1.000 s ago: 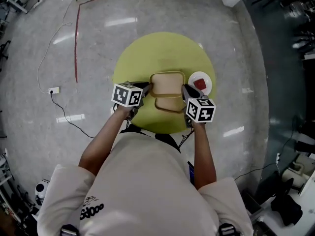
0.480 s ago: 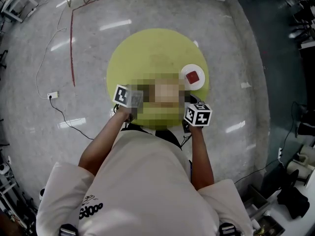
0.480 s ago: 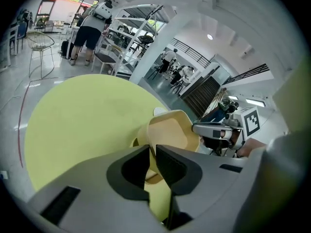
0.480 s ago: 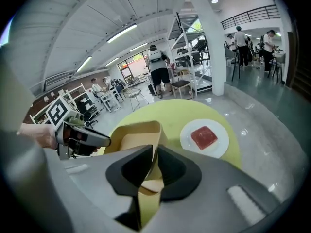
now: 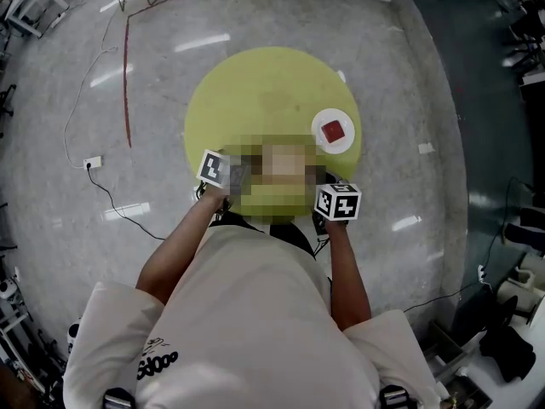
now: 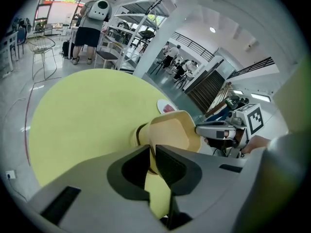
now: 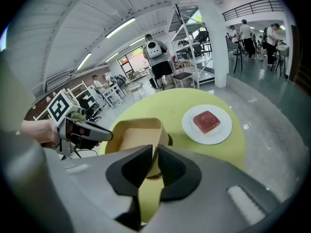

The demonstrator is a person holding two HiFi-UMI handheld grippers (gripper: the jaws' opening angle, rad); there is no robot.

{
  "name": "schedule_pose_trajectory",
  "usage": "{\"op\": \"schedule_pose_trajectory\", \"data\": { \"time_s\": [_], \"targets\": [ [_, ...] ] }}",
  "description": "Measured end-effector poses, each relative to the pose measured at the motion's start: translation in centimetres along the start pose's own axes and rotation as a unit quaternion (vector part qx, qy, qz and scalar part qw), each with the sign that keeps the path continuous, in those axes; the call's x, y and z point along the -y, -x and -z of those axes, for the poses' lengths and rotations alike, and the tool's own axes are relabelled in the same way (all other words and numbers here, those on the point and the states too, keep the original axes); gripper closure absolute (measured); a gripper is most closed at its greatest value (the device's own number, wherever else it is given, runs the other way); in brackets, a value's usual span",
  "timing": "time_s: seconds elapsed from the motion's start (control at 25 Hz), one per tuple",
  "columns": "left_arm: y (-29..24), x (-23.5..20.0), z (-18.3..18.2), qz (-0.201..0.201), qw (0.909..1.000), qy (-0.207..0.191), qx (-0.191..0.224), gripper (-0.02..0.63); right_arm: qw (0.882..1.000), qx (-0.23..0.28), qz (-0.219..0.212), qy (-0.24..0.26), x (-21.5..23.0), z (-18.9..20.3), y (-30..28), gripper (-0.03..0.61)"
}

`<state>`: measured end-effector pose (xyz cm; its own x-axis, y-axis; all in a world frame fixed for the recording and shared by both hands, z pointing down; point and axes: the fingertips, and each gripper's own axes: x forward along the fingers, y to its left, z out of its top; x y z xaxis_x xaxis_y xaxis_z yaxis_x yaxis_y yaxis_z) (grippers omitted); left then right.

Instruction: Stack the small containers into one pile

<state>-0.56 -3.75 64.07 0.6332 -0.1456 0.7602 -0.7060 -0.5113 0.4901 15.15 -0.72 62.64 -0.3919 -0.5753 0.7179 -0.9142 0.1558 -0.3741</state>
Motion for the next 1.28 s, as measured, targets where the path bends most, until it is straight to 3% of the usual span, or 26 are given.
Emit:
{"op": "schedule_pose_trajectory", "data": {
  "time_s": [0.44, 0.76, 1.28],
  "targets": [
    [-0.8, -1.0, 0.4, -0.029, 0.9991, -0.025, -0.019, 0.574, 1.0, -0.028, -0.004, -0.01, 0.0, 1.9, -0.9, 0.531],
    [-1.6, -1.5, 0.7, -0.021, 0.9993, -0.019, -0.025, 0.571, 0.999, -0.04, -0.001, -0.011, 0.8, 2.6, -1.9, 0.529],
    [-2.3, -1.8, 1.0, -0.014, 0.9989, -0.028, -0.034, 0.563, 0.997, -0.069, 0.005, 0.034, 1.6, 3.7, -3.1, 0.515]
  ]
}}
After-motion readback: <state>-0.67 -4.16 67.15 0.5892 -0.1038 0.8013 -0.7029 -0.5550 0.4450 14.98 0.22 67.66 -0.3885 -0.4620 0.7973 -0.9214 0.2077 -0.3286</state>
